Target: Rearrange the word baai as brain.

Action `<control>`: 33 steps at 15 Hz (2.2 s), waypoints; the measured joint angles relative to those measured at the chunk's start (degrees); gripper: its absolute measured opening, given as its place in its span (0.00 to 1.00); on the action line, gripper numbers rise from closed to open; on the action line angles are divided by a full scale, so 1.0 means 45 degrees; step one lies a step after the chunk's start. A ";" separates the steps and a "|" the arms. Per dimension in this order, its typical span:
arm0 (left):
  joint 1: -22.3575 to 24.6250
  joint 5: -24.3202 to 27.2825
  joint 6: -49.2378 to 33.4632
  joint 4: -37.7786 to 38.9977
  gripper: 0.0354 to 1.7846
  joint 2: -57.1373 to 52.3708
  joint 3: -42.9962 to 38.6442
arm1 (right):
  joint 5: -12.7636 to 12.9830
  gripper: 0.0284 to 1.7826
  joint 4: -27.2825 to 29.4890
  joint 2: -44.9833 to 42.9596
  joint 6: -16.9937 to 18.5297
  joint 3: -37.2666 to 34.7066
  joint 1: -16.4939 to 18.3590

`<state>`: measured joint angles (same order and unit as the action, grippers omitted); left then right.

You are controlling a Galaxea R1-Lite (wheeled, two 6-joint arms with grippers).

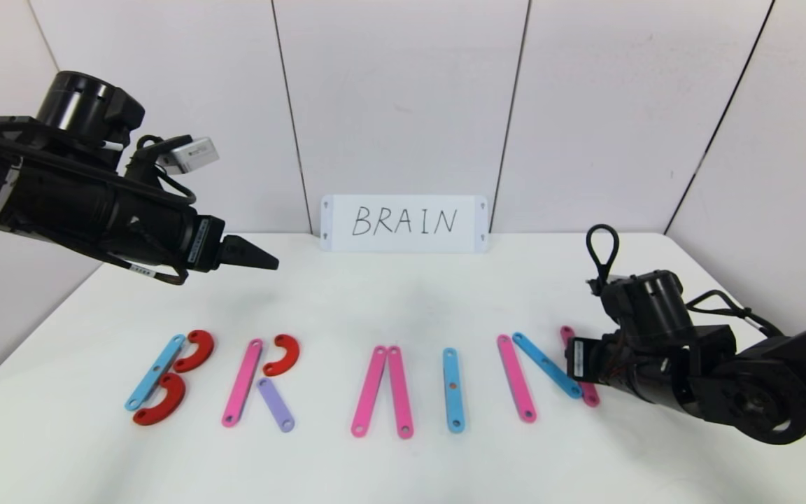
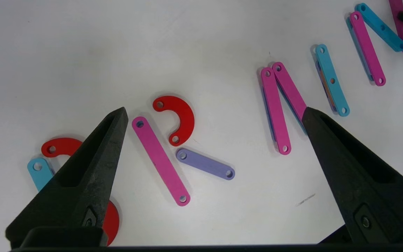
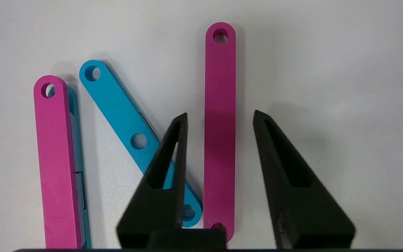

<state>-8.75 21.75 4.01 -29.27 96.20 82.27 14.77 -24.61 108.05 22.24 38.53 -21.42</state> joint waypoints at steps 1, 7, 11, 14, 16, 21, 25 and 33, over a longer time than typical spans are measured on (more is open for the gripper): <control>-0.0008 0.0005 0.0003 0.0000 0.97 0.0005 0.0000 | -0.0003 0.46 0.0000 -0.0016 -0.0005 0.0005 0.0000; -0.0008 -0.0003 0.0000 0.0000 0.97 0.0030 -0.0005 | 0.0000 0.92 0.0024 -0.0336 -0.0428 0.0200 0.0038; -0.0087 -0.0038 0.0000 0.0014 0.97 0.0030 -0.0030 | -0.0260 0.97 0.0436 -0.0642 -0.0943 0.0986 0.0038; -0.0100 -0.0038 -0.0011 0.0000 0.97 0.0005 -0.0049 | -0.0932 0.97 0.1558 -0.1206 -0.1162 0.1685 0.0038; -0.0106 -0.0116 -0.0022 0.0030 0.97 -0.0019 -0.0098 | -0.1289 0.97 0.1986 -0.1837 -0.1536 0.1921 0.0043; -0.0119 -0.0173 0.0070 0.0014 0.97 -0.0992 -0.0734 | -0.1417 0.97 0.3381 -0.4508 -0.2370 0.1856 0.0043; -0.0057 -0.0363 0.0130 0.0057 0.97 -0.3191 -0.2400 | -0.1528 0.97 0.5047 -0.7471 -0.2487 0.0992 -0.0035; 0.0187 -0.1766 0.0046 0.0062 0.97 -0.9433 -0.6859 | -0.1528 0.97 0.8119 -1.3347 -0.2880 -0.0596 -0.0157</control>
<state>-7.91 13.80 4.22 -28.99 53.75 51.41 7.90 11.92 47.98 9.28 35.85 -22.13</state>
